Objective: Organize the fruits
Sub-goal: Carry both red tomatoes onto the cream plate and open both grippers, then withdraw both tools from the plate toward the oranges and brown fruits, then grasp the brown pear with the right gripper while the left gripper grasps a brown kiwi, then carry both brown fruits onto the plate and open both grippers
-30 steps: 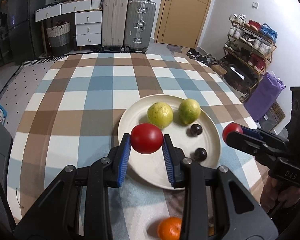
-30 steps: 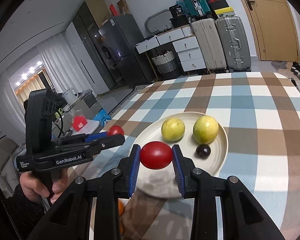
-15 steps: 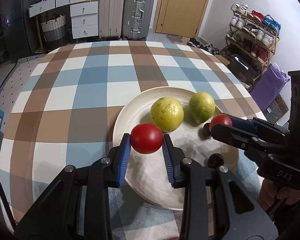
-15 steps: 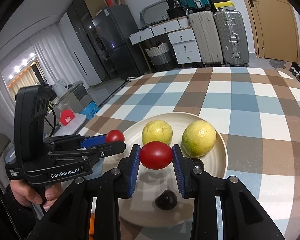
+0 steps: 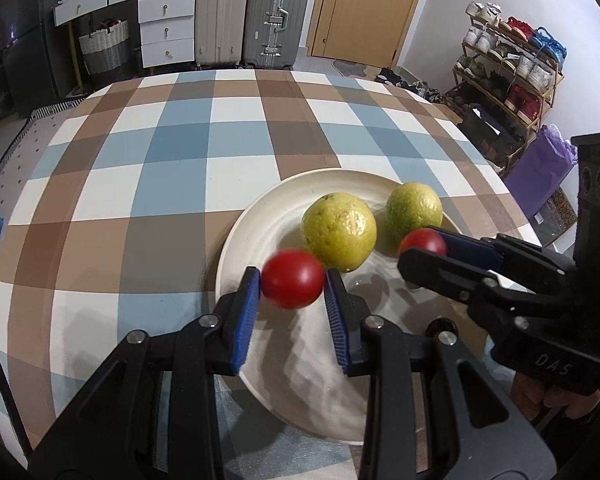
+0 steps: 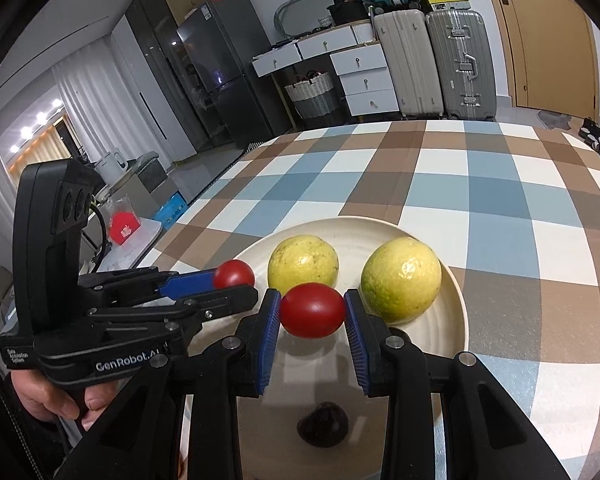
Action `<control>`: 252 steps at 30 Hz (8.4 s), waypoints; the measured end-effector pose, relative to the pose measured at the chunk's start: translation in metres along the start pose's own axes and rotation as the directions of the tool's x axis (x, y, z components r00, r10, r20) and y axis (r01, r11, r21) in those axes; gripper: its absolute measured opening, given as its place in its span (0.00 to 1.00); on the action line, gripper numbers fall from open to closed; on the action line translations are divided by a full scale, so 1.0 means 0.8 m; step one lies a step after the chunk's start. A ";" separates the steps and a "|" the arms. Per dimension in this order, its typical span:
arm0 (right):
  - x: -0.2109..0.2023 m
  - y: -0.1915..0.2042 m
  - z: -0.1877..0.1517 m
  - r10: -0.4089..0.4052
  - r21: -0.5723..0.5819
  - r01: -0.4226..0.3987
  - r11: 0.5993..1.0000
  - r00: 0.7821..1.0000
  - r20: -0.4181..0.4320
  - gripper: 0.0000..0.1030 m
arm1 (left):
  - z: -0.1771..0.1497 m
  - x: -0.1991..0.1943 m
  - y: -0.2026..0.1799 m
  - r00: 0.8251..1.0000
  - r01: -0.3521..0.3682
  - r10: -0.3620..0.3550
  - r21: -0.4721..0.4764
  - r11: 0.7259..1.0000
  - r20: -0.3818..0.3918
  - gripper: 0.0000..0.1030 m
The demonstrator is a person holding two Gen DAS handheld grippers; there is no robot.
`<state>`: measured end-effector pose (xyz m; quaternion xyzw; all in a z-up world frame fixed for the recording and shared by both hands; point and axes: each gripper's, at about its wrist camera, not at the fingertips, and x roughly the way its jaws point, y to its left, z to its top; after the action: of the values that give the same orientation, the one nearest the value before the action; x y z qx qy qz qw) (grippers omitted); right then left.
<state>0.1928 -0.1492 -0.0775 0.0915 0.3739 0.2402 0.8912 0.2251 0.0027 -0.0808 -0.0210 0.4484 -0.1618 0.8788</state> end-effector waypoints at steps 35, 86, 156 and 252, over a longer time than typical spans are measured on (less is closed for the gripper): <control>-0.194 0.067 -0.069 -0.026 0.002 0.027 1.000 0.973 0.231 0.86 | -0.101 -0.217 -0.074 0.963 -0.140 0.129 0.030 0.990 0.236 0.80; -0.185 0.083 -0.218 -0.163 0.042 0.159 0.986 0.981 0.104 0.99 | -0.321 -0.217 -0.061 0.974 -0.141 0.159 -0.117 0.983 0.163 0.99; -0.180 -0.011 -0.215 -0.048 0.153 0.032 0.988 0.994 0.098 0.28 | -0.237 -0.111 -0.145 0.981 -0.192 0.189 -0.222 0.956 -0.036 0.68; -0.027 0.026 -0.016 0.025 -0.001 -0.025 1.000 1.000 -0.007 0.28 | -0.045 -0.055 0.013 0.998 0.051 -0.048 -0.102 0.994 0.029 0.21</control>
<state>0.1628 -0.1419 -0.0656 0.0951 0.3757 0.2518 0.8868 0.1752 0.0301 -0.0696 -0.0793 0.4436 -0.1601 0.8782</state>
